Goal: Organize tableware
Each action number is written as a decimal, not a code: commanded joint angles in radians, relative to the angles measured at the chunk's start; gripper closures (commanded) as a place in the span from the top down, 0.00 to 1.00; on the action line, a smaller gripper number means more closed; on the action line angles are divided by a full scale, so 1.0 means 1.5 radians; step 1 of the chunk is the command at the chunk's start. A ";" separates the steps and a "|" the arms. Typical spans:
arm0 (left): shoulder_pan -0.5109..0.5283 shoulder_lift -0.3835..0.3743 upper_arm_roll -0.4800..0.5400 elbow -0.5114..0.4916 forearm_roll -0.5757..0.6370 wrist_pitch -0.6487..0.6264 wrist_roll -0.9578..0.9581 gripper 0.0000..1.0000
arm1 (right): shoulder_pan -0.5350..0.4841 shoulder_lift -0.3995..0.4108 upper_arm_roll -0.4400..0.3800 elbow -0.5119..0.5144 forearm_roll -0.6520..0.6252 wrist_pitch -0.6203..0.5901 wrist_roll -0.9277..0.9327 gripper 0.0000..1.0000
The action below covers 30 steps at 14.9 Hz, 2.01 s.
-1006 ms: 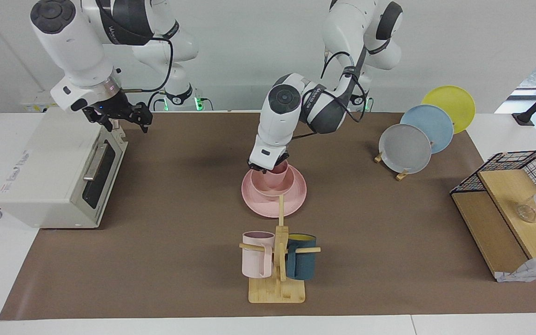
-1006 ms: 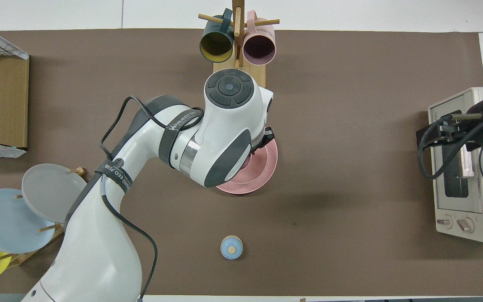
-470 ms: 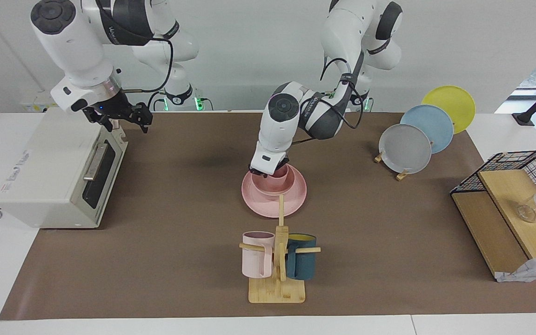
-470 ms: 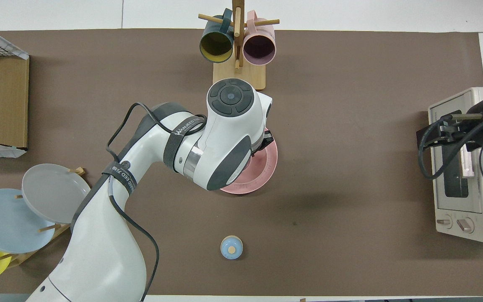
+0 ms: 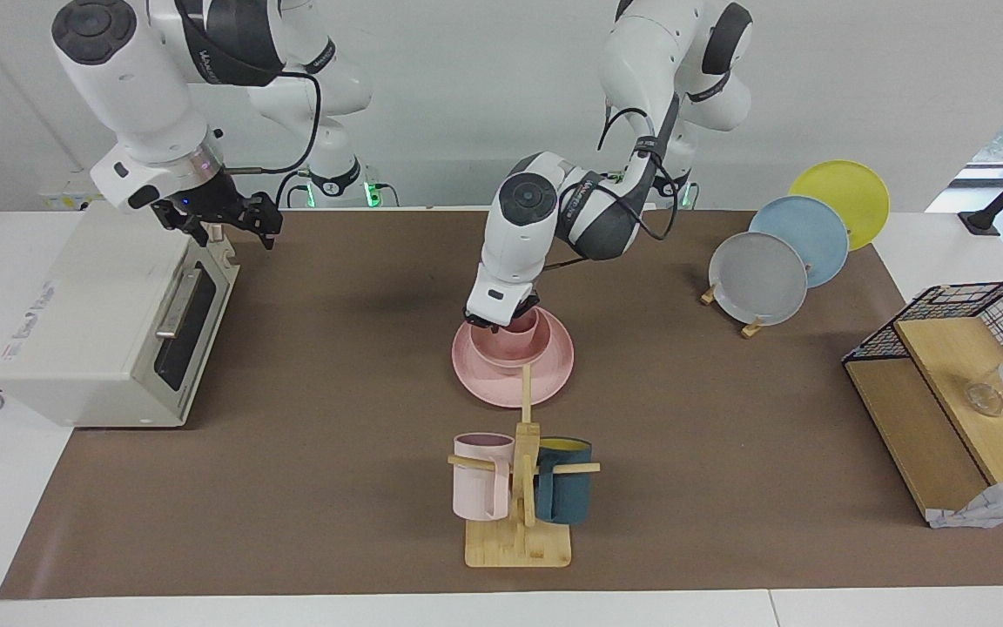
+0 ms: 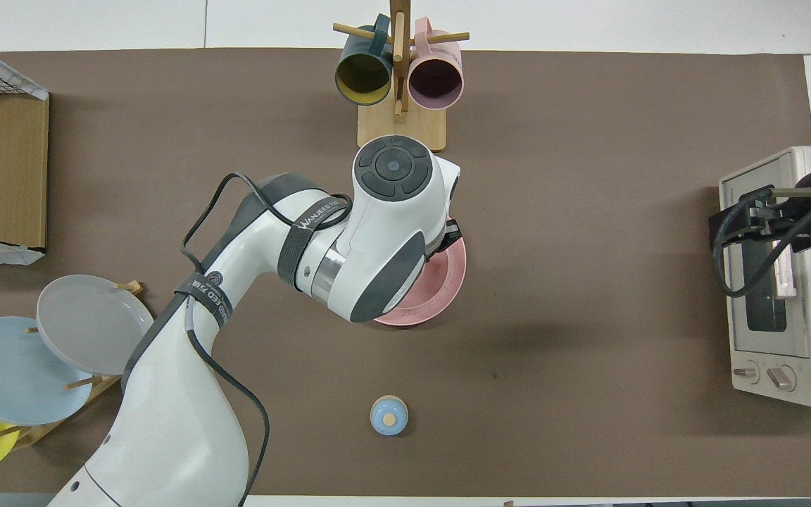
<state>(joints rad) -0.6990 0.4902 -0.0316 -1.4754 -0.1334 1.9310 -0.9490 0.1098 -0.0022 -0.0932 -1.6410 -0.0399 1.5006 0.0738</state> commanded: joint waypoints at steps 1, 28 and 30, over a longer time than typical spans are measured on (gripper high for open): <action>-0.002 -0.009 0.004 -0.011 0.026 0.002 -0.001 1.00 | -0.011 -0.010 0.003 0.001 0.011 0.009 -0.023 1.00; 0.382 -0.356 0.025 -0.106 0.073 -0.271 0.537 1.00 | -0.088 -0.002 0.027 0.031 0.011 -0.014 -0.069 1.00; 0.374 -0.357 0.030 -0.075 0.097 -0.326 0.539 1.00 | -0.086 -0.004 0.026 0.030 0.011 -0.018 -0.067 1.00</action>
<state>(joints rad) -0.1147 -0.0440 -0.0070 -1.6470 -0.0298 1.5277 -0.1537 0.0016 -0.0076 -0.0616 -1.6055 -0.0400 1.4921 0.0075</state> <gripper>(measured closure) 0.000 0.000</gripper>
